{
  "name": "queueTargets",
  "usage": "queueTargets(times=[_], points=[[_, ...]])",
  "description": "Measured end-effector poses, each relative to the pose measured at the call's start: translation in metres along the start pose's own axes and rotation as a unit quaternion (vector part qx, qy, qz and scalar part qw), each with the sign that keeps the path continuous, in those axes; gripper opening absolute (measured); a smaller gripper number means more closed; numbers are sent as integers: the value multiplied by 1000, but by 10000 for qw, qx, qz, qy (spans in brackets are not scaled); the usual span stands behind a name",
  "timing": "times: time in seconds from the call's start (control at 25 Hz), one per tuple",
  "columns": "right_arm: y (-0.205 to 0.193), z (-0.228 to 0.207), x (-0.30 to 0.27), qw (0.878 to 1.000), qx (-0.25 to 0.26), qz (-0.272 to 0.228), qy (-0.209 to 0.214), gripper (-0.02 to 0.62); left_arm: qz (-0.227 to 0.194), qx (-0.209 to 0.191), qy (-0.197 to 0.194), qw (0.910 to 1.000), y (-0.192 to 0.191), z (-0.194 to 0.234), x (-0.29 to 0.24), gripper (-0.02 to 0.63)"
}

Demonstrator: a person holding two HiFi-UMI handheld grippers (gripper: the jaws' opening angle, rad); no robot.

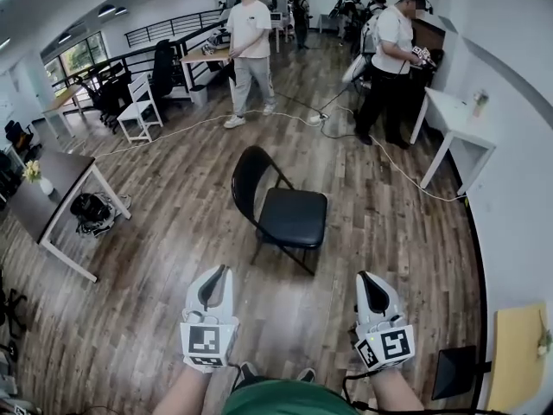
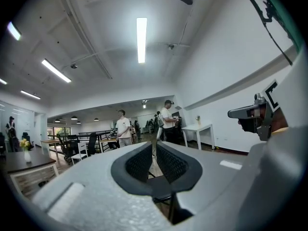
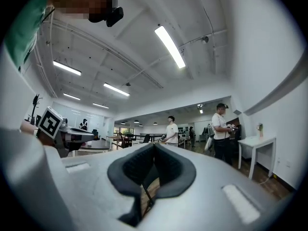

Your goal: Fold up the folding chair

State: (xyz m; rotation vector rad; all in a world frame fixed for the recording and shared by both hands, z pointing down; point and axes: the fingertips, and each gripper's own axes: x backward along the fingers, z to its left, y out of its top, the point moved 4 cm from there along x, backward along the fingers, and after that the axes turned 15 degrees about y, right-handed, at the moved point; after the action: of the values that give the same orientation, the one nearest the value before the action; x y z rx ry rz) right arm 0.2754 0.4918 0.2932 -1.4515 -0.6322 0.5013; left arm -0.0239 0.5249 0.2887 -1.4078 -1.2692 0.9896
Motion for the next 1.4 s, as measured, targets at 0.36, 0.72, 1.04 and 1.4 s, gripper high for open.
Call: queueTargets(times=[0.36,0.72,1.04,1.4], points=[[-22,-28,-8,9994,-202,240,129,3,277,-68,212,9994,-17,-14,-3,35],[-33,-52,-57,9990,-87,449,-7,3,289,146,156,9994,-34,2,-74,35],[-41,-70,-145,9965,51,749,-369,3,215,303,-126,9992,-53,53,-178,35],[-61,-79,-226,9912,-111,1019,-838,3,305,285,-418,9983,-92,108,-265,35]])
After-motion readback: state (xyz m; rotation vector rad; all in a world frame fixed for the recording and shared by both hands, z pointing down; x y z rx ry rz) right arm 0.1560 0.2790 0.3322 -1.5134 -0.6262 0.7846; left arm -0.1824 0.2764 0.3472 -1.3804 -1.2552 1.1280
